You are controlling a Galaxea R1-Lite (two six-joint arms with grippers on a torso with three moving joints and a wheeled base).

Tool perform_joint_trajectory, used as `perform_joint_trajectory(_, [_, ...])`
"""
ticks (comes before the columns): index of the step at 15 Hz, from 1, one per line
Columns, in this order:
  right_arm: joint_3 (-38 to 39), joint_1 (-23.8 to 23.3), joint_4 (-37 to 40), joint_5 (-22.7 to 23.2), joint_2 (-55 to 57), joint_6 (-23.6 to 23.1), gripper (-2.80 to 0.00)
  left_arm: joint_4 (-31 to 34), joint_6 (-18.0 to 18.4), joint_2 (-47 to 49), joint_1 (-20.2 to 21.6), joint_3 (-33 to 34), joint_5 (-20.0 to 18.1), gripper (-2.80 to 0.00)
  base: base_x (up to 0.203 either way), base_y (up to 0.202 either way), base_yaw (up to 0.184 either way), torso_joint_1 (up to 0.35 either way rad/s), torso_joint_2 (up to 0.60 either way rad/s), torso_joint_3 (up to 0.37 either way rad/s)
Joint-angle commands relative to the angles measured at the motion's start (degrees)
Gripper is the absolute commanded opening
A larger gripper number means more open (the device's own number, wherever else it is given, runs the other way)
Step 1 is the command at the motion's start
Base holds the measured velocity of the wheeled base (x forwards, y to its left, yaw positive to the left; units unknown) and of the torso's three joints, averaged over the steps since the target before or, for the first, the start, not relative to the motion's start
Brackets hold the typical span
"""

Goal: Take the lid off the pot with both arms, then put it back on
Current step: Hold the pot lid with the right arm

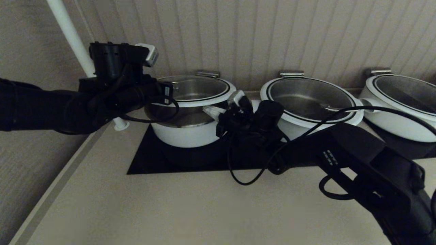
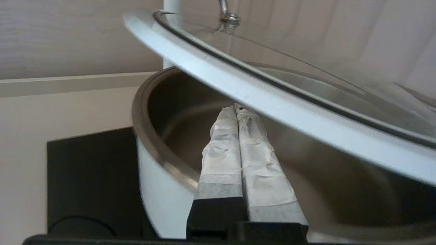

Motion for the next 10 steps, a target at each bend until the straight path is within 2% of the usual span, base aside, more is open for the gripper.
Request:
perform_joint_trajectory(1, [-3.9, -0.1, 1.1, 0.0, 1.8, -0.1, -2.8, -0.2, 0.0, -0.4, 0.0, 0.0, 0.1, -2.8, 0.0, 0.0, 0.0, 0.0, 0.0, 0.0])
perform_joint_trajectory(10, [-5.9, -2.3, 2.4, -0.6, 2.5, -0.2, -2.8, 0.4, 0.3, -2.1, 0.0, 1.1, 0.1, -2.8, 0.0, 0.0, 0.0, 0.0, 0.0, 0.0])
